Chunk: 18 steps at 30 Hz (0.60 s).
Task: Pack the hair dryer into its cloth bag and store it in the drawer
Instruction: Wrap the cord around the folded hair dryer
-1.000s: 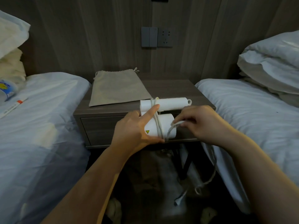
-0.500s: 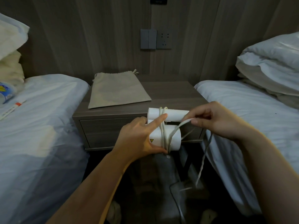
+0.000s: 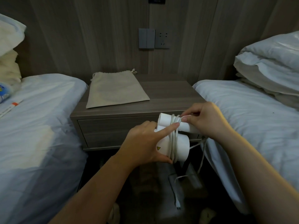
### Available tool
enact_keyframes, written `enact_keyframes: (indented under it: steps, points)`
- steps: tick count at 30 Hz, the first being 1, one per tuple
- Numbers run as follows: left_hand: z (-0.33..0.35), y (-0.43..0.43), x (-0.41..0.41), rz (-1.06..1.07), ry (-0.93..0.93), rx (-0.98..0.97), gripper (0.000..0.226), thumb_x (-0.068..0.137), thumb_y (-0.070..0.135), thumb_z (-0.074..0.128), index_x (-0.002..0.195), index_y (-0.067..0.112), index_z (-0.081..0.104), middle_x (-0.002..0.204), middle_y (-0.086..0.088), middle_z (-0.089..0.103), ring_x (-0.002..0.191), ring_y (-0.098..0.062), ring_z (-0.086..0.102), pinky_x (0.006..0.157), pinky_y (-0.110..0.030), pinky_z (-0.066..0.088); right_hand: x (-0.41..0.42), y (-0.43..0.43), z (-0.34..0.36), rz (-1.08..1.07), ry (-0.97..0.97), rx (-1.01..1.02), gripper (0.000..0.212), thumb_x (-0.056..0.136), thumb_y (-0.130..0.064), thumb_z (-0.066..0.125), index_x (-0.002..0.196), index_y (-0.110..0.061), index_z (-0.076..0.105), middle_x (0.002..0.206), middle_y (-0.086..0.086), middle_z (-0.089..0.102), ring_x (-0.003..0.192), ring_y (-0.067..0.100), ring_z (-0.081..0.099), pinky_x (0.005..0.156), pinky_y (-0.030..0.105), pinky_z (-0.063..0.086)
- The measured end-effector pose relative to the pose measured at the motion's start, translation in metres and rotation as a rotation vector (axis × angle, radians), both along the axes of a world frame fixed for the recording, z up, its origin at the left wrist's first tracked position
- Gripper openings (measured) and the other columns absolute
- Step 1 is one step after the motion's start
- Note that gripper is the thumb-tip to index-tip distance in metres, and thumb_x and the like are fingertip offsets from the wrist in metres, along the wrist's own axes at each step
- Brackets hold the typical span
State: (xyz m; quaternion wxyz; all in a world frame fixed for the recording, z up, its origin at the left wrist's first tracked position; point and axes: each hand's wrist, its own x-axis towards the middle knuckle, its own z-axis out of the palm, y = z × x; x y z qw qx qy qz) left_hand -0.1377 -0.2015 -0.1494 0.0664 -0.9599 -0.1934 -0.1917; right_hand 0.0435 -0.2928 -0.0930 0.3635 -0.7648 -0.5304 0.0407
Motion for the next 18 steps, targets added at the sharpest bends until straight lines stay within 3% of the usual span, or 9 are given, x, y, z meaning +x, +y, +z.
enact_keyframes:
  steps: [7,12,15,18]
  points:
    - [-0.003,-0.004,0.003,-0.019,0.007,0.020,0.103,0.054,0.085,0.037,0.144,0.046,0.006,0.096,-0.002,0.065,0.080,-0.018,0.059,0.057,-0.031,0.049,0.001,0.002,-0.008,0.037,0.154,0.013,0.008,0.076,-0.009,0.073,0.074,-0.017,0.075,0.081,0.003,0.073,0.081,0.011,0.065,0.078,0.021,0.047]
    - [-0.003,-0.002,0.003,-0.026,0.028,0.011,0.101,0.056,0.084,0.038,0.143,0.049,0.002,0.101,-0.002,0.064,0.084,-0.019,0.059,0.059,-0.031,0.048,-0.001,0.007,-0.013,-0.014,0.145,0.040,0.005,0.075,-0.011,0.074,0.074,-0.016,0.075,0.071,-0.007,0.069,0.073,0.000,0.061,0.063,0.004,0.041]
    - [-0.003,-0.003,0.002,-0.039,0.063,-0.023,0.100,0.057,0.084,0.043,0.142,0.051,0.002,0.102,-0.002,0.061,0.086,-0.018,0.056,0.061,-0.028,0.041,-0.001,0.008,-0.015,-0.066,0.133,0.058,0.011,0.069,-0.015,0.080,0.072,-0.020,0.070,0.072,-0.003,0.068,0.071,0.006,0.061,0.063,0.011,0.042]
    - [-0.002,-0.004,0.002,-0.035,0.083,-0.068,0.099,0.057,0.084,0.045,0.140,0.052,0.002,0.102,-0.001,0.057,0.088,-0.016,0.053,0.064,-0.028,0.038,0.001,0.006,-0.014,-0.179,0.077,0.065,0.025,0.060,-0.027,0.085,0.066,-0.018,0.062,0.064,-0.005,0.059,0.060,0.006,0.052,0.053,0.017,0.036]
